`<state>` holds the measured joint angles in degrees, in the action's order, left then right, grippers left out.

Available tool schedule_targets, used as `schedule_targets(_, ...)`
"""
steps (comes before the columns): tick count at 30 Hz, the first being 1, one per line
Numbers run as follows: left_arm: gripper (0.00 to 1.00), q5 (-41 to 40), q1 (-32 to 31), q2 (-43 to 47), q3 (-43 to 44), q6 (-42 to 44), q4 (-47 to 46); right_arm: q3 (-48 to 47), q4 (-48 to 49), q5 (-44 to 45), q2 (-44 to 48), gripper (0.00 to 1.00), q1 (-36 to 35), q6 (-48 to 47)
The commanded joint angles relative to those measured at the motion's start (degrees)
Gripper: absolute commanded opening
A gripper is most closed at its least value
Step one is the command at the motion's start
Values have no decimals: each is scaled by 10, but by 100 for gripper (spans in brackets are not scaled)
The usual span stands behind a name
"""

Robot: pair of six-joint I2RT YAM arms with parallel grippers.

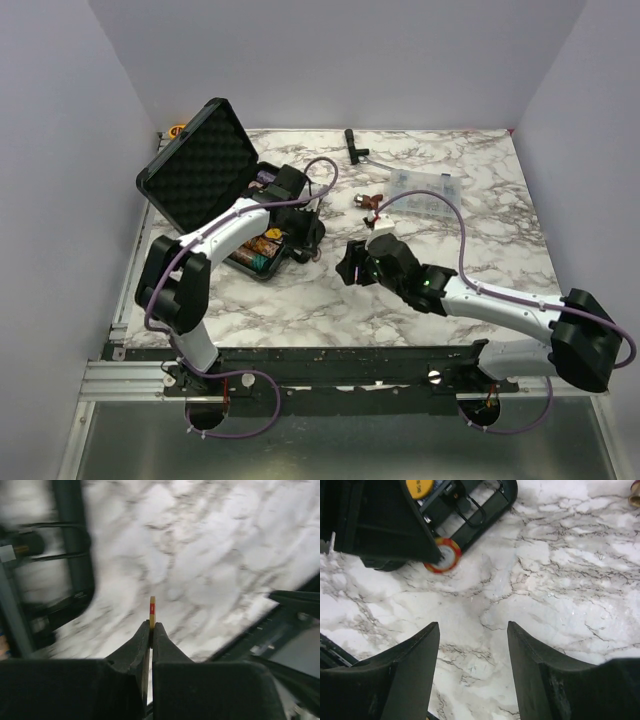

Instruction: Pack up texas hold em set

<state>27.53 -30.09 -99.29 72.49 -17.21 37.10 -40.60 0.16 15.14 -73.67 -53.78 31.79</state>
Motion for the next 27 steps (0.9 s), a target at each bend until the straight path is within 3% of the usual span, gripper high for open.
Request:
schedule_targets(1,0,-262,12,65,20,93,100,19,6,23,34,59,2,-8)
schedule_targets(4,0,-379,21,90,5,126,107,27,5,24,34,59,2,-7)
schedule_targets(7,0,-429,39,96,-7,150,101,31,6,18,28,59,2,-3)
schedule_targets(13,0,-408,80,76,-8,156,83,38,8,12,29,59,2,4)
schedule_targets(27,0,-401,89,14,15,154,76,48,5,16,41,59,2,7)
